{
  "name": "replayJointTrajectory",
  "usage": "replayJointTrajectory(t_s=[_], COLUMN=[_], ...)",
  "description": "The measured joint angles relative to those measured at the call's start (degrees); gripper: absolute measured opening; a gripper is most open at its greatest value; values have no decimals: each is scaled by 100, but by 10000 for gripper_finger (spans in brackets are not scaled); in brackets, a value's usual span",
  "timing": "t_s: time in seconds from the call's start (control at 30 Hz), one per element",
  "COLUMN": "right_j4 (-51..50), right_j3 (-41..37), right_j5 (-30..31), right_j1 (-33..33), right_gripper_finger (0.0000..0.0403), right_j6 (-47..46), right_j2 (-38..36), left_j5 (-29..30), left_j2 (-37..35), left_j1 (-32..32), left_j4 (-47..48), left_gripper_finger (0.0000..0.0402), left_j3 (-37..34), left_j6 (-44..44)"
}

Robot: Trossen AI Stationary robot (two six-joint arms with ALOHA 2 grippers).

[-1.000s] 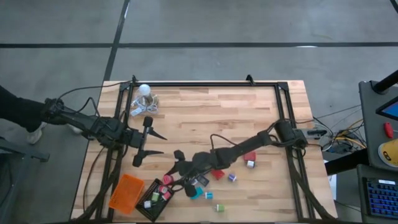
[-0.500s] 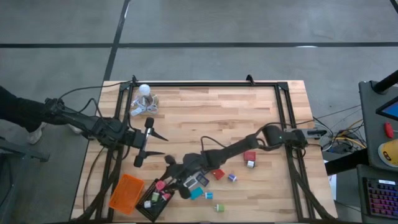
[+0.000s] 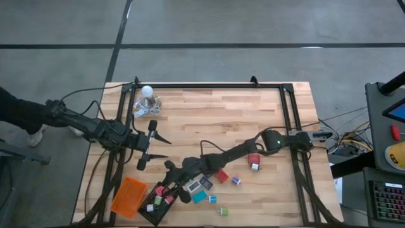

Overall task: Pick & Place Office items
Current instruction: Put the pink charger adapter into the black basket

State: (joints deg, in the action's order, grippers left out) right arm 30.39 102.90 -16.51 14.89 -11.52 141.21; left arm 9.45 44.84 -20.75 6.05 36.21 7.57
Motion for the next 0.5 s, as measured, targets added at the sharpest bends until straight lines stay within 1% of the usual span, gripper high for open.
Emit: replayJointTrajectory(t_s=[0.13, 0.3, 0.5], right_j4=[-88, -472, -530], right_j3=[-18, -24, -24], right_j5=[4, 18, -25], right_j1=[-9, -8, -6], right_gripper_finger=[153, 154, 154], right_j6=[33, -31, -40], right_j2=[15, 13, 11], left_j5=[0, 0, 0], left_j2=[4, 7, 7], left_j1=[0, 0, -2], left_j4=[0, 0, -3], left_gripper_finger=[243, 243, 243], left_j3=[0, 0, 0], left_j6=[-67, -107, -120])
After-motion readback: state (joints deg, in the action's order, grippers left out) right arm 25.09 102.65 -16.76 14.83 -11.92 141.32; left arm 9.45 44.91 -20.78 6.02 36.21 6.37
